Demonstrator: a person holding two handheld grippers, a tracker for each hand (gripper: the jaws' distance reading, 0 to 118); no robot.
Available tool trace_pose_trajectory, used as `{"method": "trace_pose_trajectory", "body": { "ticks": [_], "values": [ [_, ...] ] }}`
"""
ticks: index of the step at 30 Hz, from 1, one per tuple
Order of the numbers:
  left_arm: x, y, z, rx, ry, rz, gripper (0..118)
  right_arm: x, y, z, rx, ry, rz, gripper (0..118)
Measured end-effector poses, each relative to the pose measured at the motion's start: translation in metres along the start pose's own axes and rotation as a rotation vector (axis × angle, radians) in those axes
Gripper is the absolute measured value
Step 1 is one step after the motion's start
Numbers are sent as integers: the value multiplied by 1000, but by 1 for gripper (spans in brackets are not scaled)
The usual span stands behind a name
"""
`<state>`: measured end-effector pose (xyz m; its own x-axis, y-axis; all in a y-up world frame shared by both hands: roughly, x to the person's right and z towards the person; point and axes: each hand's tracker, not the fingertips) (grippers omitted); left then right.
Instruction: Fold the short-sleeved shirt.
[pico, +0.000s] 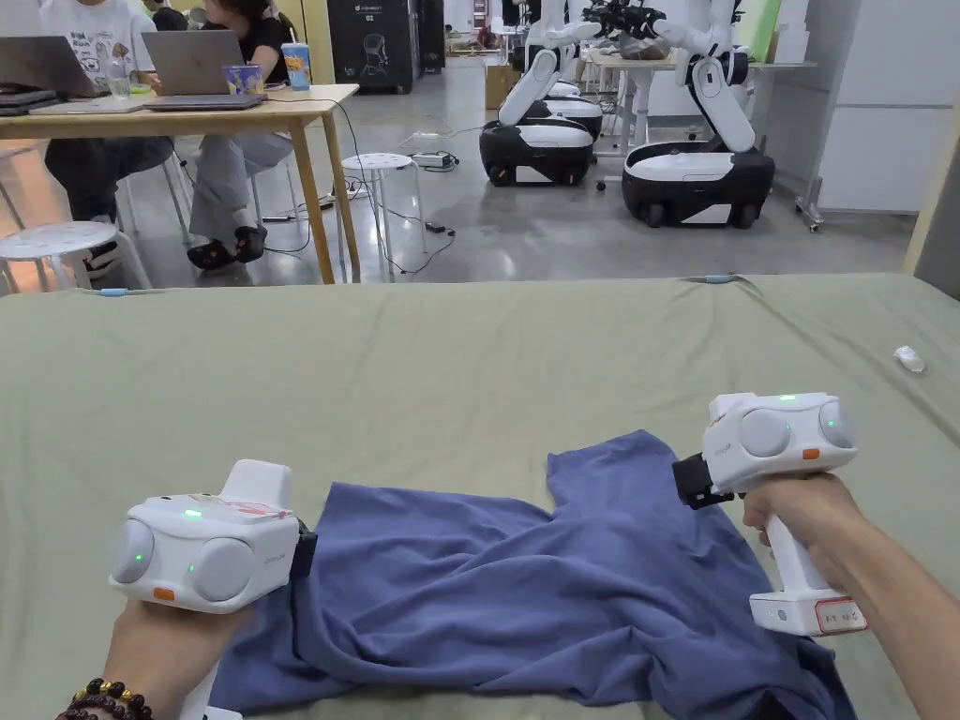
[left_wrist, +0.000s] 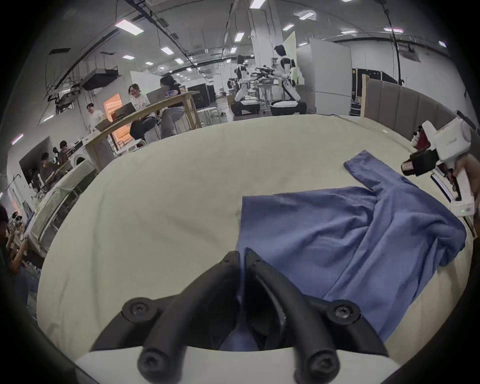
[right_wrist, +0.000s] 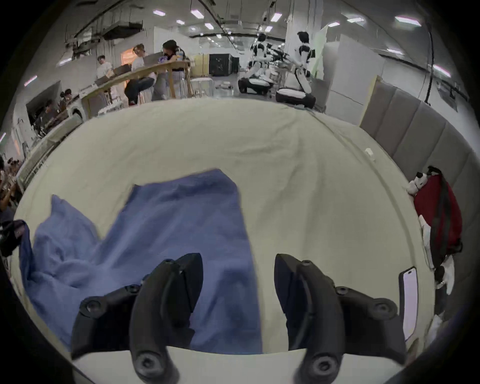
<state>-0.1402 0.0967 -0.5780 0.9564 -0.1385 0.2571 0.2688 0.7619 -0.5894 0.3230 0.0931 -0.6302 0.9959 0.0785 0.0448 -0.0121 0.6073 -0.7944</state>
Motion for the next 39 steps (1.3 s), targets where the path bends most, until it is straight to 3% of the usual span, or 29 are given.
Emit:
{"method": "trace_pose_trajectory", "body": {
  "ticks": [8,10,12,16,20,23,27,30,33,39],
  "values": [
    [0,-6,-8,-27,12,12,2,0,-8,-27,-44,19,-8,62],
    [1,-5,-5,-29,10,16,2,-7,-6,-24,-41,14,71,44],
    [3,-4,-4,-28,13,18,2,-18,-6,-24,-48,58,128,0],
    [5,0,2,-24,11,28,2,-41,-8,-10,-60,14,217,0],
    [1,23,8,3,56,38,2,-44,3,31,95,-19,146,0],
    [-5,53,15,50,60,54,2,-46,25,65,201,-87,181,0],
    [-13,116,39,149,65,87,2,-36,75,102,316,-80,121,0],
    [-20,165,65,237,65,102,2,-34,108,145,425,-128,142,0],
    [-26,213,89,308,112,52,2,-33,142,187,507,-141,118,0],
    [-46,300,125,395,169,89,2,-28,222,244,629,-196,110,0]
  ]
}}
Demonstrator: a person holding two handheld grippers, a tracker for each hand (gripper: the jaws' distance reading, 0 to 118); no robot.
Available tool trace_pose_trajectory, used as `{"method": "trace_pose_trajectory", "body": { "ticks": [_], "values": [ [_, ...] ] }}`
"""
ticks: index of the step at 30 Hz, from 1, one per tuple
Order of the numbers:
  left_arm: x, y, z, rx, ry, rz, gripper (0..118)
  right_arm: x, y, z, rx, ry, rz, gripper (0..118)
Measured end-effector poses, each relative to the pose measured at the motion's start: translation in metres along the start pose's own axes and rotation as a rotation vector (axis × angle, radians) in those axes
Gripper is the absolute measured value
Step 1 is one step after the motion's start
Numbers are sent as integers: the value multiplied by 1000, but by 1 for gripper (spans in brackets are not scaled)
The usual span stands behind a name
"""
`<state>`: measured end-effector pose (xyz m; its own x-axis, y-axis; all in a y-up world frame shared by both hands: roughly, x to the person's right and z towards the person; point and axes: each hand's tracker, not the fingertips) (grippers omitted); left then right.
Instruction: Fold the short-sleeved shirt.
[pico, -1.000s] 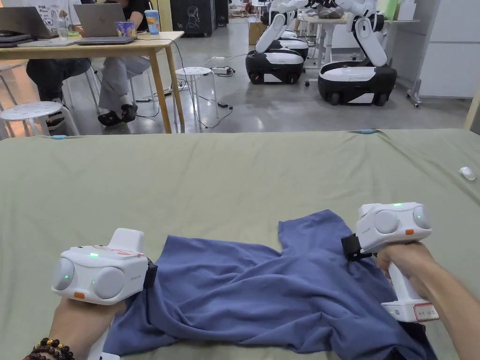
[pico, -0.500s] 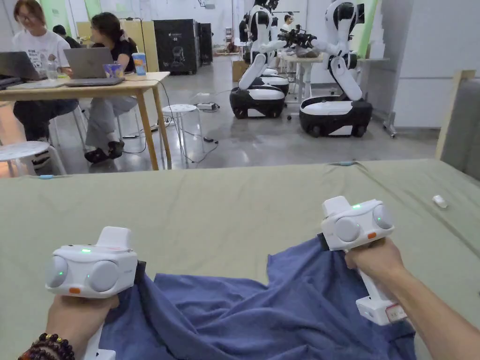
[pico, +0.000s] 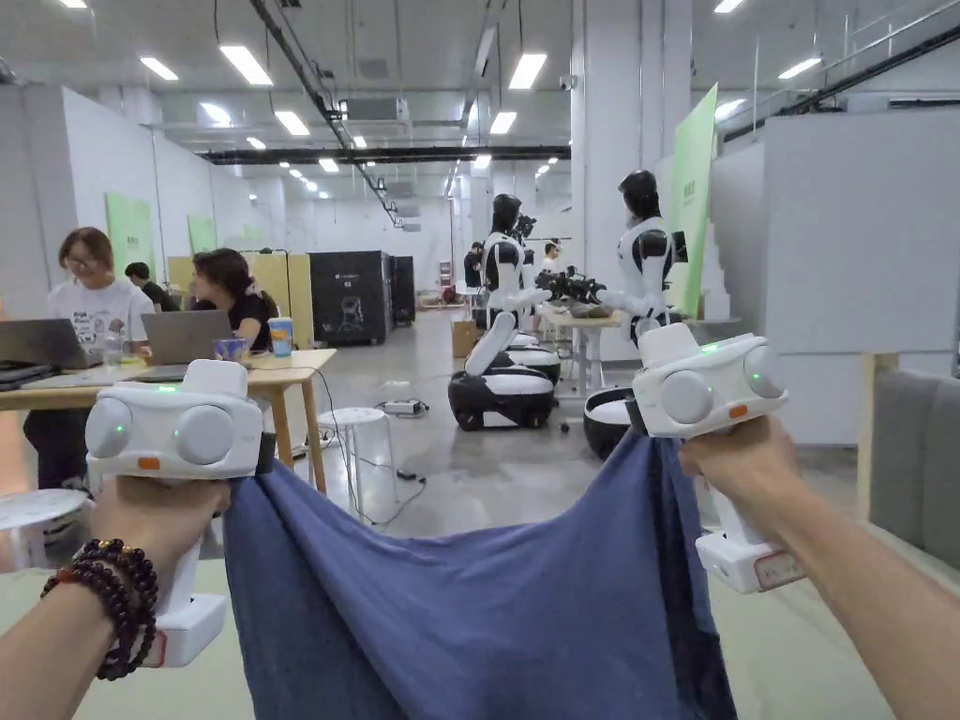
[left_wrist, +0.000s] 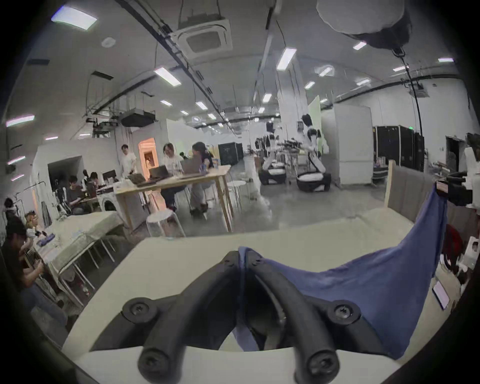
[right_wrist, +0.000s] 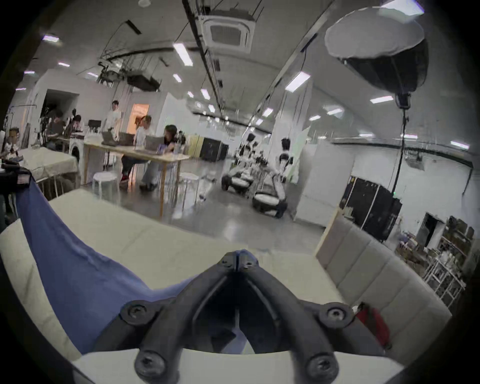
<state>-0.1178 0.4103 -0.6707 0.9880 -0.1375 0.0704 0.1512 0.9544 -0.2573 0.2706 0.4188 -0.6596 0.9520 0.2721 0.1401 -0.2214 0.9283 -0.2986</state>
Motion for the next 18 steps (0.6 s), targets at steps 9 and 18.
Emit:
{"method": "trace_pose_trajectory", "body": {
  "ticks": [9,18],
  "values": [
    [-13,100,1,119,60,-2,2,25,119,27,155,-68,-53,0],
    [-36,112,-6,119,127,-11,2,45,152,26,195,-144,-60,0]
  ]
}}
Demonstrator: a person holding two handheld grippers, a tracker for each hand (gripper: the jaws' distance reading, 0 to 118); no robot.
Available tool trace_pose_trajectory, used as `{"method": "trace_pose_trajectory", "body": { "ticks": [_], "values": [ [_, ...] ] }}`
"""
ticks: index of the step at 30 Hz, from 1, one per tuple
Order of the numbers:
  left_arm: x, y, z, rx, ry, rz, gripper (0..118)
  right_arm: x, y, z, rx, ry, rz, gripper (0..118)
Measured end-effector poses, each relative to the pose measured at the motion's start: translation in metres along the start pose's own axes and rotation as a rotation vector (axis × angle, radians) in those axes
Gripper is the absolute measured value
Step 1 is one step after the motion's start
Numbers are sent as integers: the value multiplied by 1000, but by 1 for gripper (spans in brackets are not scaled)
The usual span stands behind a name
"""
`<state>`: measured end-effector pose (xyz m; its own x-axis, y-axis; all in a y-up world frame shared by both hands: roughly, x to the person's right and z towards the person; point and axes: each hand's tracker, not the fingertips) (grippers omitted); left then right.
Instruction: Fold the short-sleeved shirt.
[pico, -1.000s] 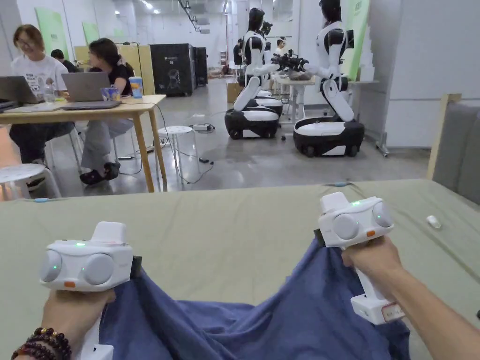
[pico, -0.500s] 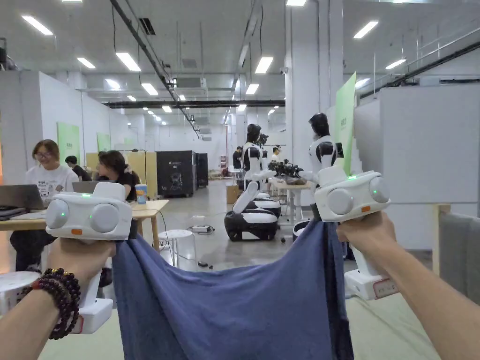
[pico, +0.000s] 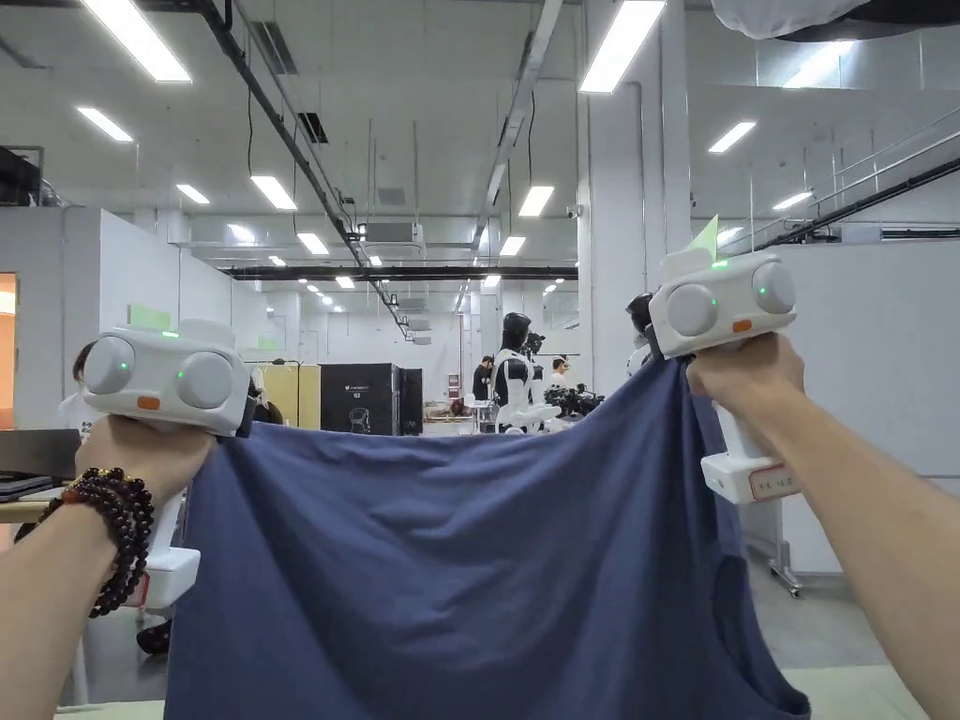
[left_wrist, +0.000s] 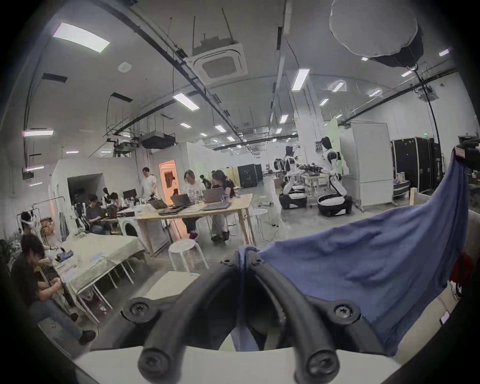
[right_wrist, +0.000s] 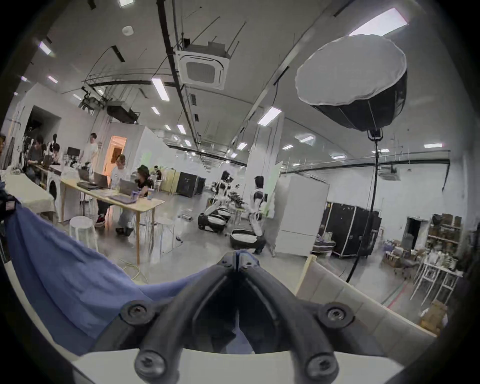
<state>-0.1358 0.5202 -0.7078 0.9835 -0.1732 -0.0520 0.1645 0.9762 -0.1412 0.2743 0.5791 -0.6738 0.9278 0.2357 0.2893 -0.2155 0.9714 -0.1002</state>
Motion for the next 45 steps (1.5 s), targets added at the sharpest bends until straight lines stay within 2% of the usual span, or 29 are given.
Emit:
{"method": "trace_pose_trajectory", "body": {
  "ticks": [3,11,15,21,27,32,42,45],
  "values": [
    [-3,-7,-6,-7,1,1,2,9,4,-3,23,-12,-48,0],
    [4,-32,-14,-31,-10,4,2,18,-11,-6,-5,-3,-63,0],
    [13,-54,-15,-40,-30,-14,2,12,-37,-6,-23,7,-36,0],
    [21,-95,-21,-110,-55,6,2,2,-92,-13,-89,47,-43,0],
    [23,-117,-13,-142,-70,8,2,2,-121,-9,-135,61,-59,0],
    [14,-128,26,-133,-82,15,2,14,-130,32,-117,87,-82,0],
    [-2,-196,125,-189,-125,84,2,26,-193,162,-151,103,20,0],
    [-1,-223,154,-218,-142,92,2,28,-221,187,-171,120,26,0]
  ]
}}
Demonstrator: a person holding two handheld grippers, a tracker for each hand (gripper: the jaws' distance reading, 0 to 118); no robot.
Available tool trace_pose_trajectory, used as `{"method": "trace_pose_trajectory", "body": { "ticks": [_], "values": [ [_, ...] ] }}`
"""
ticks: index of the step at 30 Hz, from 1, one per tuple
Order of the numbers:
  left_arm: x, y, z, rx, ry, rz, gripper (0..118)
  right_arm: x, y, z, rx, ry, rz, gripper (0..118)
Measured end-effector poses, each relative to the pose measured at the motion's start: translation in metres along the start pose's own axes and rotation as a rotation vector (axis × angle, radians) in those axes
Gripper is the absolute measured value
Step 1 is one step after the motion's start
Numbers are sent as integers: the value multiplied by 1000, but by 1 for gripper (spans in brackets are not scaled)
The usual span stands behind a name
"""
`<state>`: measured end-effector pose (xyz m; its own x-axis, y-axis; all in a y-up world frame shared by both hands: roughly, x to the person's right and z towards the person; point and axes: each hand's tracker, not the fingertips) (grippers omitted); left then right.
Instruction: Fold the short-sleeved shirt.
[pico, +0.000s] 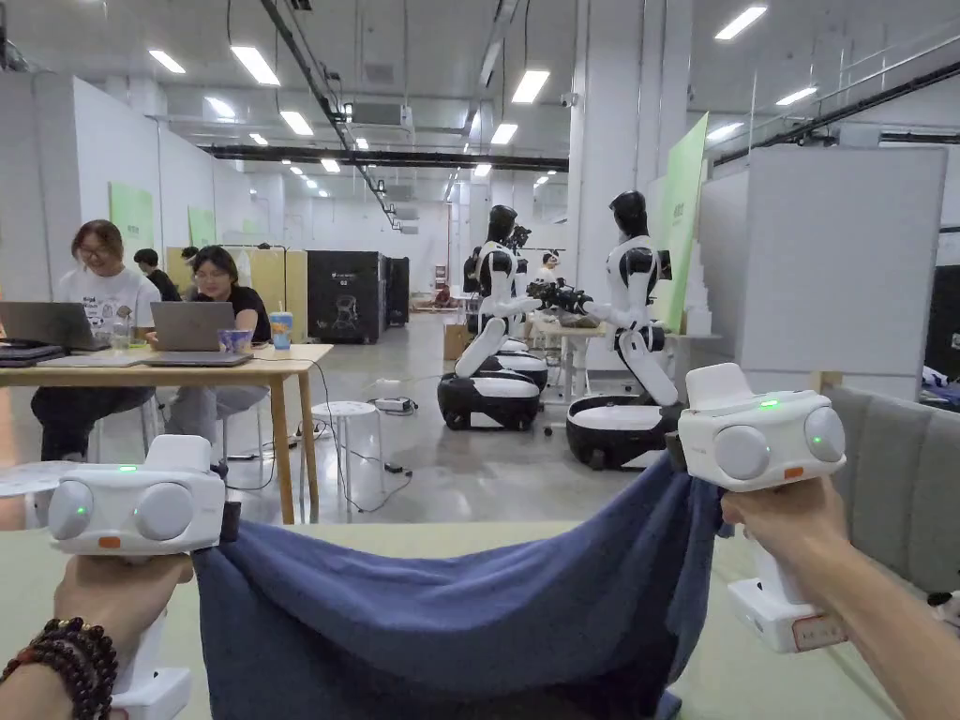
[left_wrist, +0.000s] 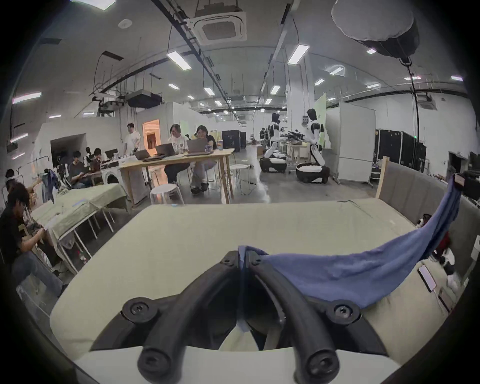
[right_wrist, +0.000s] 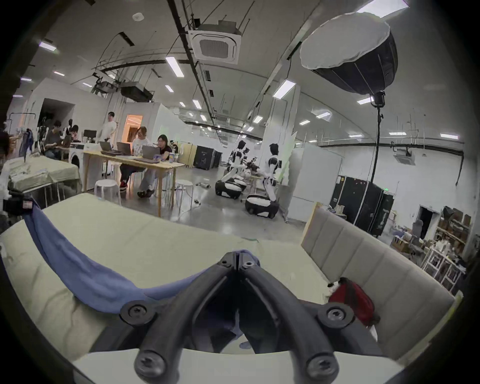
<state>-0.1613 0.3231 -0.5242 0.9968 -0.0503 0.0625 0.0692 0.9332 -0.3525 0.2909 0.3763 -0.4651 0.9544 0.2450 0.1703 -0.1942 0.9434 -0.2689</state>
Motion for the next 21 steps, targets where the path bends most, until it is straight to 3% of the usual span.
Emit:
{"method": "trace_pose_trajectory", "body": {
  "ticks": [21],
  "values": [
    [-26,-237,119,-146,-121,12,2,-24,-234,141,-206,122,63,0]
  ]
}}
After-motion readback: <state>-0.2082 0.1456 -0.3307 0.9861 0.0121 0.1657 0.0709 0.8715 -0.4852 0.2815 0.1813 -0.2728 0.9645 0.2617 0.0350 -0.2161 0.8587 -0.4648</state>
